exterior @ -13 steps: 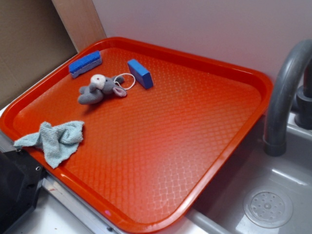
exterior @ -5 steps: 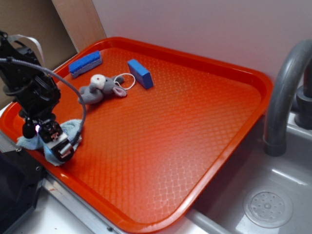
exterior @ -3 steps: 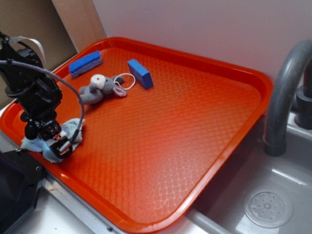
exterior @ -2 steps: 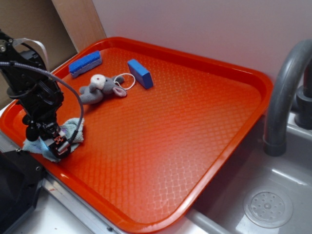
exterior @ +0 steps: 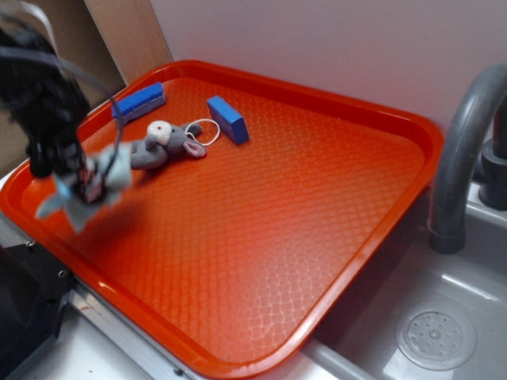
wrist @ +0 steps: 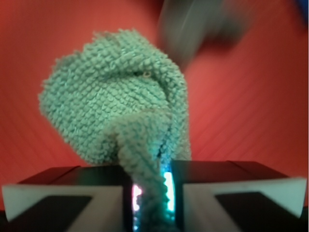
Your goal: Grab the blue cloth.
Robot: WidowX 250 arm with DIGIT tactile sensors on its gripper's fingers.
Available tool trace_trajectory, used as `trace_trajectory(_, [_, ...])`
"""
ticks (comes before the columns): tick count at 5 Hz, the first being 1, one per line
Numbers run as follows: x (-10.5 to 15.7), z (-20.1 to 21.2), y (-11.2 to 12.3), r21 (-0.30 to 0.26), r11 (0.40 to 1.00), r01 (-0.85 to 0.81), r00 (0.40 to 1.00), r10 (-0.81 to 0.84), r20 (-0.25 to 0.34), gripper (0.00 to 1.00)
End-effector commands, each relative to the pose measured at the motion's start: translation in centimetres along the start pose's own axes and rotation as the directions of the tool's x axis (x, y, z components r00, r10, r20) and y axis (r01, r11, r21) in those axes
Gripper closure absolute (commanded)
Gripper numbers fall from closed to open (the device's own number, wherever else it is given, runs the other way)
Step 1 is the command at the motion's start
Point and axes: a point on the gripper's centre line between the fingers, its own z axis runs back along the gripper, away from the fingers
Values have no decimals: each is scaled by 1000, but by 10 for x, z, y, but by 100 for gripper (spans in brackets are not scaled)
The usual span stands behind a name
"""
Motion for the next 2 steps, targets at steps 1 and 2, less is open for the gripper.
trace_trajectory(1, [45,97,0,120,968,-223,972,211,101,100])
trace_trajectory(2, [56,145,-3,67,972,-226,974,227,-9,100])
